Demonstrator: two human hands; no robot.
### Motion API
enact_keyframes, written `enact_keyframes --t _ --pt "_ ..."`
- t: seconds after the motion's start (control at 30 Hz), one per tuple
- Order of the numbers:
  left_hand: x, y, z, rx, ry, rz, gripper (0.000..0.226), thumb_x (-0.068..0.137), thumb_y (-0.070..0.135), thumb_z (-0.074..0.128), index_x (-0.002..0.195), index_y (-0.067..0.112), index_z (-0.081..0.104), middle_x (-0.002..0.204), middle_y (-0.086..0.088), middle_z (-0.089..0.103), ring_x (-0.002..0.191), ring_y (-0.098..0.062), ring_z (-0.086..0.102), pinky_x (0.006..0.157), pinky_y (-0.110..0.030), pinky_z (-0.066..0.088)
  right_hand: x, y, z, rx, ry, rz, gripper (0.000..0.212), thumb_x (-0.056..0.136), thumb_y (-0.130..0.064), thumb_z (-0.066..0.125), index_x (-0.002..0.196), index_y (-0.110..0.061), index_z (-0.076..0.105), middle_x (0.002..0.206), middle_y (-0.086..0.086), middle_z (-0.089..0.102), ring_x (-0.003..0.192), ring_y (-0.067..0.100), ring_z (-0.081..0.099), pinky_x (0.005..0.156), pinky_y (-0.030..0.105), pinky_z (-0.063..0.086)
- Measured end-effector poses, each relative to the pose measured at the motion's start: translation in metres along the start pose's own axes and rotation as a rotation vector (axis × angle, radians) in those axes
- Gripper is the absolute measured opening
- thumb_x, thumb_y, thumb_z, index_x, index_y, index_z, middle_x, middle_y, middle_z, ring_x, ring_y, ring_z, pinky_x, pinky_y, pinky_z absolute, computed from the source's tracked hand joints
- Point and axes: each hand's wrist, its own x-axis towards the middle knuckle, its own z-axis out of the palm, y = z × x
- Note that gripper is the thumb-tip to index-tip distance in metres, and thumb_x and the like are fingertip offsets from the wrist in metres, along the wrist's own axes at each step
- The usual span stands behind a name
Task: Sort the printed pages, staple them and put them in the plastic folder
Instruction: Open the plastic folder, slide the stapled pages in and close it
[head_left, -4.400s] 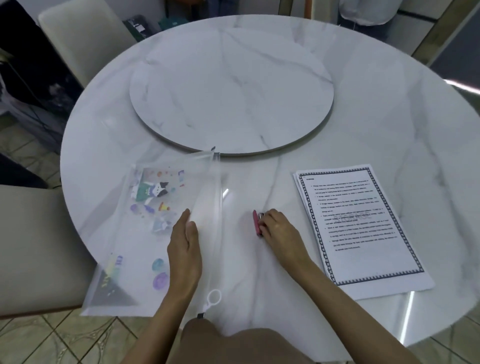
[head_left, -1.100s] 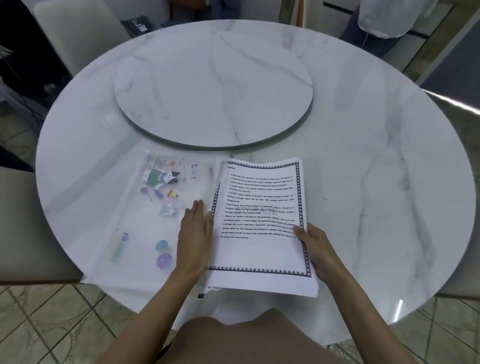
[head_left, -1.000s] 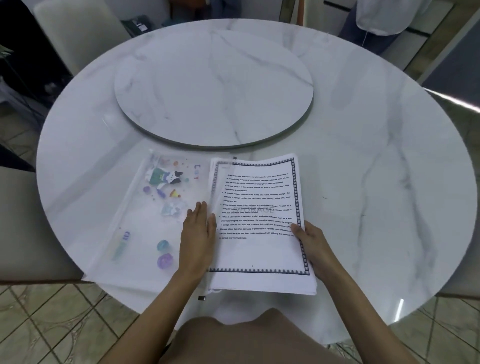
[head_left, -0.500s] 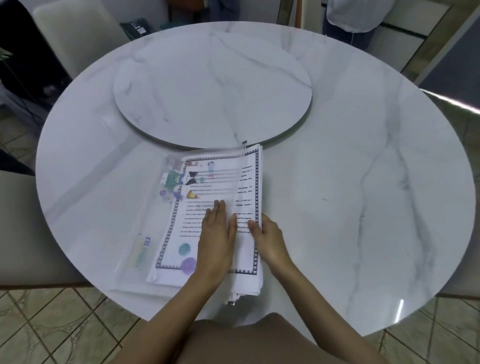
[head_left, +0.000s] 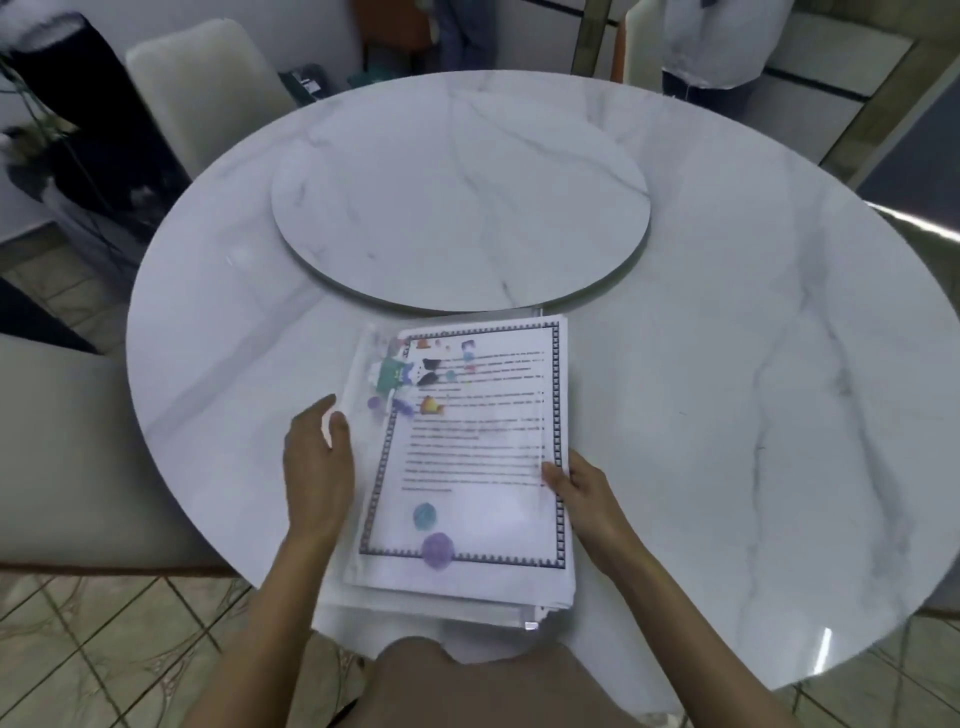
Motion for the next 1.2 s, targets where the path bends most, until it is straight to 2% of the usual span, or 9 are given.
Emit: enact_keyframes --t 0.17,0.5,0.63,0.73,0.8,0.9,0.97,1.1,1.2 --pt "0.021 -0.043 -0.026 0.003 -0.149 -0.269 0.043 0.100 0.026 0.031 0.135 0.002 0.041 0.139 -0.020 0.044 0.128 -0.035 0.040 0.108 -0.040 0.029 -0.002 -0.002 0.008 -0.024 -0.042 -0.029 0.023 0.094 -0.022 0.046 0.113 -0.029 0.057 0.112 -0.013 0.065 0.103 0.003 0.063 0.085 0.017 0.052" --pt "0.029 -0.064 -0.040 -0.199 -0.240 -0.288 0.042 0.099 0.030 0.036 0.136 0.010 0.041 0.135 -0.010 0.050 0.113 -0.024 0.050 0.099 -0.037 0.040 0.020 -0.016 0.058 -0.047 -0.335 0.198 0.028 0.090 -0.026 0.055 0.116 -0.020 0.059 0.113 -0.002 0.068 0.097 0.016 0.068 0.079 0.029 0.057" --pt "0.038 -0.075 -0.044 -0.132 -0.219 -0.260 0.048 0.098 0.029 0.040 0.142 0.011 0.033 0.144 -0.012 0.039 0.129 -0.030 0.041 0.108 -0.042 0.034 0.035 -0.003 0.082 -0.001 -0.373 0.276 0.033 0.092 -0.020 0.053 0.123 -0.011 0.056 0.119 0.004 0.065 0.105 0.020 0.065 0.087 0.031 0.054" --pt "0.034 -0.077 -0.042 0.026 -0.128 -0.053 0.060 0.094 0.023 0.051 0.145 0.008 0.024 0.151 -0.016 0.021 0.138 -0.032 0.022 0.113 -0.041 0.022 0.042 0.000 0.095 -0.042 -0.223 0.247 0.027 0.091 -0.022 0.055 0.115 -0.010 0.062 0.110 0.002 0.068 0.101 0.020 0.065 0.083 0.027 0.054" --pt "0.016 -0.073 -0.036 0.063 -0.164 0.201 0.066 0.090 0.038 0.051 0.145 0.013 0.023 0.153 -0.012 0.018 0.140 -0.028 0.016 0.113 -0.038 0.017 0.047 0.004 0.097 -0.163 -0.091 0.195 0.021 0.090 -0.022 0.058 0.102 -0.008 0.067 0.101 0.007 0.071 0.099 0.027 0.066 0.084 0.034 0.055" --pt "-0.026 -0.067 -0.021 0.088 -0.566 0.580 0.066 0.086 0.064 0.036 0.143 0.033 0.018 0.153 0.004 0.017 0.142 -0.010 0.003 0.115 -0.038 0.009 0.049 0.009 0.099 -0.279 0.026 0.148 0.016 0.090 -0.019 0.056 0.090 -0.012 0.070 0.094 0.014 0.071 0.087 0.025 0.066 0.079 0.037 0.051" --pt "-0.048 -0.070 -0.012 0.174 -0.737 0.814 0.068 0.083 0.063 0.045 0.141 0.034 0.024 0.153 0.002 0.022 0.142 -0.010 0.003 0.113 -0.045 0.003 0.045 0.005 0.099 -0.220 0.052 0.164 0.018 0.091 -0.013 0.053 0.088 -0.015 0.071 0.089 0.011 0.072 0.079 0.022 0.065 0.072 0.029 0.052" --pt "-0.049 -0.080 -0.007 0.448 -0.634 1.161 0.069 0.075 0.061 0.054 0.134 0.028 0.041 0.143 -0.003 0.041 0.135 -0.017 0.029 0.109 -0.036 0.026 0.030 0.000 0.098 -0.047 0.000 0.210 0.024 0.093 -0.003 0.044 0.099 -0.007 0.067 0.091 0.013 0.070 0.079 0.022 0.067 0.066 0.022 0.056" --pt "-0.050 -0.078 -0.010 0.342 -0.526 1.194 0.039 0.080 0.039 0.057 0.114 0.023 0.055 0.122 -0.003 0.062 0.120 -0.017 0.053 0.095 -0.027 0.046 0.016 0.004 0.102 -0.035 -0.009 0.245 0.026 0.093 0.000 0.043 0.094 -0.011 0.067 0.083 0.005 0.069 0.077 0.018 0.067 0.068 0.020 0.056"
